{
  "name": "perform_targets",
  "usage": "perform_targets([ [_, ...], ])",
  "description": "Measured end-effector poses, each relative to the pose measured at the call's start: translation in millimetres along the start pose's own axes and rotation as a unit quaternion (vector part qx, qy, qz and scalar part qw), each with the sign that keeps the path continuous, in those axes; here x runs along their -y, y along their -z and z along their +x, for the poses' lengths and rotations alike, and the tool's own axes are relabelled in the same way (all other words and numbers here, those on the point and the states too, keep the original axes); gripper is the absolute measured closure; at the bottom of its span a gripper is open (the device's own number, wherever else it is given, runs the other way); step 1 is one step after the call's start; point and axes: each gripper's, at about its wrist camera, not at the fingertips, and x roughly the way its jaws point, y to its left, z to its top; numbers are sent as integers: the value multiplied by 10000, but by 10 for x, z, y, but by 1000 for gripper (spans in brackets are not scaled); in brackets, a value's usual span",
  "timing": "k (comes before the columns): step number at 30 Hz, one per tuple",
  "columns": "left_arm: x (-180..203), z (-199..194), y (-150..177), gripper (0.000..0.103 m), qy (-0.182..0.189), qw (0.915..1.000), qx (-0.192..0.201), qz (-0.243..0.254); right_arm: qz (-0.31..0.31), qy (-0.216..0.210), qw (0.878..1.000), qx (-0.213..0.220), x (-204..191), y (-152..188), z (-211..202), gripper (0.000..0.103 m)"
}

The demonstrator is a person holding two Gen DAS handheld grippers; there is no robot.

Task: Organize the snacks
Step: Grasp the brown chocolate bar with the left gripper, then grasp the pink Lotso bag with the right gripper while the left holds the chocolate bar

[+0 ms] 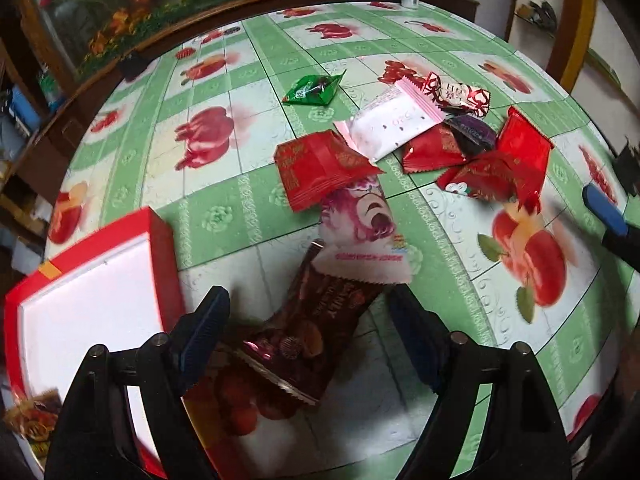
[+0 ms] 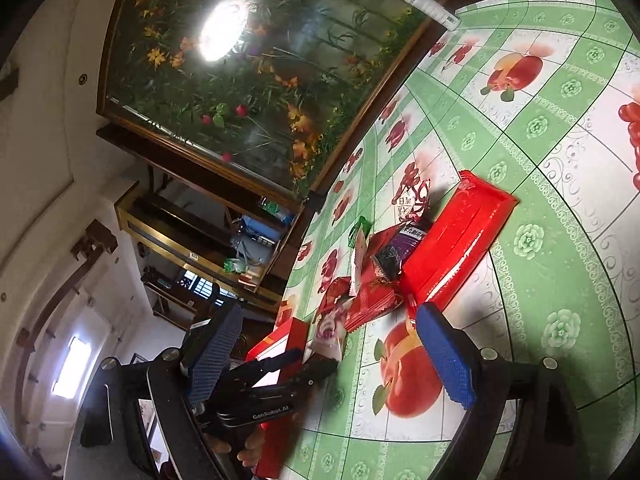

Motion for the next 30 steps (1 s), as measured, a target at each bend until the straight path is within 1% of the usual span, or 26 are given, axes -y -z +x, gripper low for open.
perform_targets([
  [1, 5, -6, 11, 28, 68, 10000, -26, -61, 0, 8, 10000, 4, 4, 3, 4, 12],
  [2, 19, -26, 35, 39, 190, 9997, -40, -154, -1, 28, 10000, 15, 4, 4, 6, 12],
  [3, 33, -38, 53, 45, 287, 9994, -44, -192, -2, 48, 10000, 20, 2, 5, 8, 12],
  [4, 64, -56, 68, 55, 371, 9991, -37, -204, -8, 70, 10000, 25, 4, 7, 10, 12],
  [5, 112, -90, 106, 65, 377, 9991, -2, -169, -30, 116, 9999, 36, -2, 10, 13, 12],
  [6, 145, -117, 126, 67, 373, 9992, 31, -143, -76, 189, 9998, 43, -15, 14, 20, 12],
  [8, 227, -177, 211, 69, 375, 9992, 120, -68, -197, 349, 9992, -26, -52, 22, 60, 12],
  [10, 253, -240, 308, 69, 479, 9986, 175, -112, -537, 622, 9966, -61, -170, 58, 108, 13],
  [11, 246, -267, 354, 70, 531, 9983, 207, -150, -687, 690, 9952, -88, -218, 69, 131, 14],
  [12, 250, -305, 422, 70, 530, 9982, 235, -149, -903, 726, 9931, -189, -300, 89, 180, 15],
  [14, 238, -384, 546, 70, 619, 9976, 216, -201, -1170, 687, 9898, -440, -451, 112, 315, 20],
  [16, 187, -434, 624, 70, 756, 9965, 181, -309, -1304, 628, 9871, -690, -571, 121, 482, 21],
  [17, 170, -476, 695, 70, 829, 9957, 166, -368, -1453, 660, 9830, -909, -662, 141, 635, 21],
  [19, 157, -516, 763, 70, 874, 9952, 157, -415, -1765, 882, 9728, -1214, -797, 189, 888, 22],
  [21, 155, -555, 835, 70, 867, 9952, 150, -420, -2135, 1252, 9560, -1574, -911, 277, 1233, 26],
  [23, 173, -571, 869, 70, 822, 9957, 182, -396, -2255, 1786, 9405, -1807, -926, 357, 1547, 38],
  [24, 181, -577, 880, 70, 772, 9961, 204, -373, -2301, 2011, 9337, -1868, -919, 403, 1655, 39],
  [25, 188, -580, 888, 70, 730, 9964, 226, -365, -2354, 2236, 9272, -1869, -901, 425, 1736, 43],
  [26, 202, -583, 896, 70, 695, 9967, 251, -335, -2486, 2624, 9142, -1830, -877, 463, 1843, 49],
  [27, 203, -584, 901, 70, 677, 9968, 268, -315, -2554, 2858, 9047, -1863, -845, 495, 1922, 50],
  [28, 207, -587, 907, 70, 665, 9969, 291, -303, -2529, 2936, 9020, -1906, -810, 510, 1965, 53],
  [29, 213, -589, 911, 70, 654, 9970, 306, -284, -2611, 2962, 9018, -1755, -829, 520, 1962, 64],
  [30, 212, -597, 926, 70, 642, 9971, 318, -266, -2607, 3025, 8994, -1777, -811, 524, 1968, 64],
])
